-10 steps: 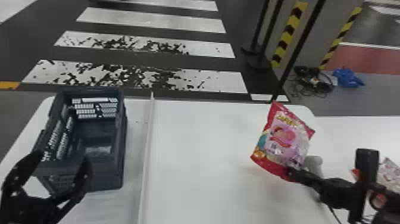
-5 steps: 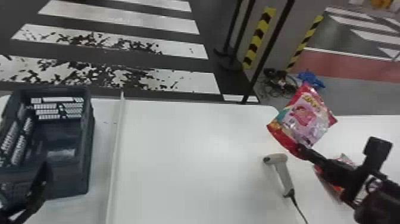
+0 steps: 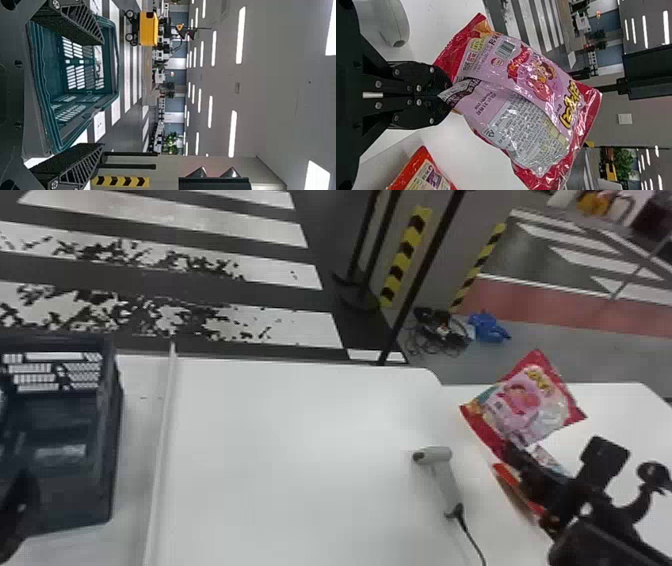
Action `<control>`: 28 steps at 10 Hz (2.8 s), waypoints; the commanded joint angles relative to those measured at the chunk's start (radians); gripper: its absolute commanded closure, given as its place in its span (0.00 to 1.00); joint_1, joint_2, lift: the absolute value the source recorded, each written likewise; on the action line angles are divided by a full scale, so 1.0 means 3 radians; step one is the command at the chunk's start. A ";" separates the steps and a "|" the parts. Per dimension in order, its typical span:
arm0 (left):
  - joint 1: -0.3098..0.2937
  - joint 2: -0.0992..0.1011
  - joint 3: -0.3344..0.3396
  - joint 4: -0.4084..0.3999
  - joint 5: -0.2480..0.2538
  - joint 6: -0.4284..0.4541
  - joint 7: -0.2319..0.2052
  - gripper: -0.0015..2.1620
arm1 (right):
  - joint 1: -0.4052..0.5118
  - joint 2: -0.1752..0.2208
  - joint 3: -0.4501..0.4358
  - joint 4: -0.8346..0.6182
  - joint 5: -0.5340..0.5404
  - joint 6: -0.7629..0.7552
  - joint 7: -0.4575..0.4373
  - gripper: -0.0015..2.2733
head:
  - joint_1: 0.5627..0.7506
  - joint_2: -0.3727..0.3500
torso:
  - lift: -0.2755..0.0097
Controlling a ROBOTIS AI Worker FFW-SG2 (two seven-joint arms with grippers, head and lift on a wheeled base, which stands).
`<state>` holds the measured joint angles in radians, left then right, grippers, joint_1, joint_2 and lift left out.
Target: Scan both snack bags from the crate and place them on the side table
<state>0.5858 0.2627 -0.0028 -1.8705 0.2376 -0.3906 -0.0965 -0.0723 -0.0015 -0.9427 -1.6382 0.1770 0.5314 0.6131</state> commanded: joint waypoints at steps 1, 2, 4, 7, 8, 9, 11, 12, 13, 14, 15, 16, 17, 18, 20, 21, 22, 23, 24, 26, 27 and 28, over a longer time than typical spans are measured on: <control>-0.0010 0.0019 -0.0006 0.0002 0.0016 0.0001 0.0000 0.04 | -0.0010 0.0008 -0.0064 0.0204 -0.0022 -0.0096 -0.0228 0.99 | 0.70 0.03 | 0.62; -0.0005 0.0029 -0.0011 0.0002 0.0016 0.0001 0.0000 0.04 | -0.0010 0.0008 -0.0074 0.0363 -0.0063 -0.0127 -0.0392 0.99 | 0.70 0.03 | 0.62; -0.0005 0.0029 -0.0016 -0.0003 0.0016 -0.0009 0.0000 0.04 | -0.0010 -0.0041 -0.0105 0.0608 -0.0074 -0.0321 -0.0689 0.99 | 0.70 0.03 | 0.62; -0.0005 0.0029 -0.0021 -0.0013 0.0011 0.0001 0.0000 0.04 | -0.0010 -0.0123 -0.0186 0.0854 -0.0222 -0.0618 -0.0970 0.99 | 0.70 0.03 | 0.62; -0.0005 0.0029 -0.0021 -0.0013 0.0006 0.0001 0.0000 0.04 | -0.0020 -0.0159 -0.0192 0.0915 -0.0253 -0.0618 -0.1057 0.96 | 0.70 0.03 | 0.62; -0.0005 0.0029 -0.0021 -0.0018 0.0011 0.0001 0.0000 0.04 | -0.0035 -0.0184 -0.0192 0.0966 -0.0253 -0.0618 -0.1144 0.93 | 0.70 0.03 | 0.62; -0.0005 0.0040 -0.0021 -0.0018 0.0011 0.0001 0.0000 0.04 | -0.0071 -0.0245 -0.0192 0.1114 -0.0247 -0.0618 -0.1231 0.74 | 0.70 0.03 | 0.62; 0.0001 0.0040 -0.0021 -0.0024 0.0011 0.0001 0.0000 0.04 | -0.0071 -0.0245 -0.0197 0.1150 -0.0247 -0.0689 -0.1256 0.26 | 0.70 0.03 | 0.62; 0.0001 0.0045 -0.0021 -0.0024 0.0011 0.0001 0.0000 0.04 | -0.0071 -0.0240 -0.0197 0.1171 -0.0253 -0.0822 -0.1323 0.00 | 0.70 0.03 | 0.62; 0.0006 0.0040 -0.0021 -0.0029 0.0011 0.0001 0.0000 0.04 | -0.0071 -0.0240 -0.0202 0.1171 -0.0263 -0.0874 -0.1338 0.00 | 0.70 0.03 | 0.62; 0.0006 0.0040 -0.0021 -0.0029 0.0011 0.0001 0.0000 0.04 | -0.0071 -0.0235 -0.0232 0.1166 -0.0268 -0.0966 -0.1338 0.01 | 0.70 0.03 | 0.62; 0.0006 0.0040 -0.0021 -0.0029 0.0011 0.0001 0.0000 0.04 | -0.0071 -0.0225 -0.0232 0.1145 -0.0268 -0.1037 -0.1338 0.02 | 0.70 0.03 | 0.62; 0.0006 0.0040 -0.0021 -0.0034 0.0006 0.0001 0.0000 0.04 | -0.0061 -0.0189 -0.0227 0.1094 -0.0268 -0.1129 -0.1338 0.02 | 0.70 0.03 | 0.62; 0.0006 0.0034 -0.0021 -0.0044 0.0001 0.0001 0.0005 0.04 | -0.0010 -0.0087 -0.0186 0.0941 -0.0263 -0.1283 -0.1333 0.02 | 0.70 0.03 | 0.62; -0.0005 0.0019 -0.0026 -0.0070 -0.0015 0.0022 0.0020 0.04 | 0.0267 0.0008 0.0120 0.0378 -0.0324 -0.1487 -0.1323 0.02 | 0.70 0.03 | 0.62; -0.0020 0.0009 -0.0037 -0.0080 -0.0025 0.0063 0.0056 0.04 | 0.0471 0.0008 0.0366 0.0107 -0.0355 -0.1681 -0.1328 0.02 | 0.70 0.03 | 0.62; -0.0045 0.0009 -0.0067 -0.0085 -0.0045 0.0155 0.0102 0.04 | 0.0660 0.0008 0.0596 -0.0164 -0.0360 -0.1804 -0.1328 0.02 | 0.70 0.03 | 0.62; -0.0071 -0.0001 -0.0098 -0.0131 -0.0066 0.0390 0.0225 0.04 | 0.0860 0.0008 0.0836 -0.0389 -0.0360 -0.1968 -0.1358 0.02 | 0.70 0.03 | 0.62; -0.0097 -0.0007 -0.0124 -0.0131 -0.0076 0.0420 0.0255 0.04 | 0.1069 0.0008 0.1138 -0.0558 -0.0360 -0.2080 -0.1502 0.02 | 0.70 0.03 | 0.62; -0.0127 -0.0012 -0.0195 -0.0146 -0.0086 0.0420 0.0311 0.04 | 0.1412 0.0008 0.1736 -0.0706 -0.0350 -0.2326 -0.1798 0.02 | 0.70 0.03 | 0.62; -0.0153 -0.0012 -0.0267 -0.0151 -0.0086 0.0441 0.0383 0.04 | 0.1540 0.0008 0.2017 -0.0721 -0.0299 -0.2489 -0.1957 0.02 | 0.70 0.06 | 0.62; -0.0163 -0.0017 -0.0323 -0.0172 -0.0097 0.0451 0.0419 0.04 | 0.1601 0.0008 0.2242 -0.0721 -0.0242 -0.2540 -0.2054 0.02 | 0.70 0.13 | 0.62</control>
<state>0.5388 0.2585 -0.0899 -1.9189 0.2088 -0.2564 0.0302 0.3956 -0.0015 -0.3088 -1.8537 0.0958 -0.2189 -0.0074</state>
